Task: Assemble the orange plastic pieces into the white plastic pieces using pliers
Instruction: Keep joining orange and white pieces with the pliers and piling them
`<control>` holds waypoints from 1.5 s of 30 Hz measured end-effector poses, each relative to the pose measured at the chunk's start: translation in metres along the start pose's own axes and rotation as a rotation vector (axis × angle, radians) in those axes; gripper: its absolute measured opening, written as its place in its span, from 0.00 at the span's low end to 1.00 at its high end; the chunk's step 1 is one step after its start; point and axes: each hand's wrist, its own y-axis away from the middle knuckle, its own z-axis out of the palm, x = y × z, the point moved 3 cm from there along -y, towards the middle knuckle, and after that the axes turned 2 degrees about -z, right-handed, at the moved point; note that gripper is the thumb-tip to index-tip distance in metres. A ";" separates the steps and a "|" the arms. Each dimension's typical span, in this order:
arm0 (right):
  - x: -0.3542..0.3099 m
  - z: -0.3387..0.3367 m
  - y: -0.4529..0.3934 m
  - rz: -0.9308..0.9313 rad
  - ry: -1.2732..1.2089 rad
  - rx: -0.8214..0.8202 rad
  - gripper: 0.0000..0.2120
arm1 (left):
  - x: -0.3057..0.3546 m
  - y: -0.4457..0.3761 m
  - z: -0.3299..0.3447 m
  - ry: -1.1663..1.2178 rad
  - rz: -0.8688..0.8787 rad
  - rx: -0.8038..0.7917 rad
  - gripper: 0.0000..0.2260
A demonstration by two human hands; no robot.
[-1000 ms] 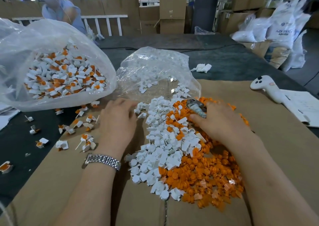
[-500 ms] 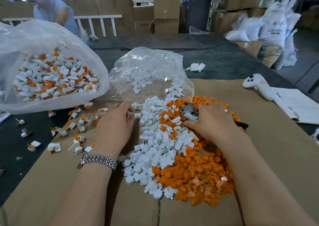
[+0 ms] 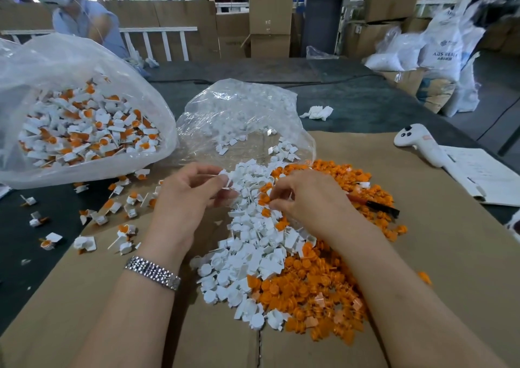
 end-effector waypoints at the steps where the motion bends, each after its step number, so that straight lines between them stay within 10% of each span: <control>1: 0.000 0.001 -0.001 0.012 -0.004 -0.006 0.08 | 0.000 0.001 0.001 0.036 -0.017 -0.023 0.06; 10: 0.006 0.002 -0.003 0.063 0.044 0.071 0.05 | -0.002 0.001 0.004 0.188 -0.099 -0.125 0.04; 27: 0.004 -0.027 0.012 -0.040 -0.910 0.276 0.03 | 0.002 0.013 0.022 0.332 -0.184 -0.430 0.13; 45: -0.026 -0.009 0.012 -0.158 -0.525 0.428 0.04 | 0.004 0.015 0.025 0.232 0.009 -0.321 0.11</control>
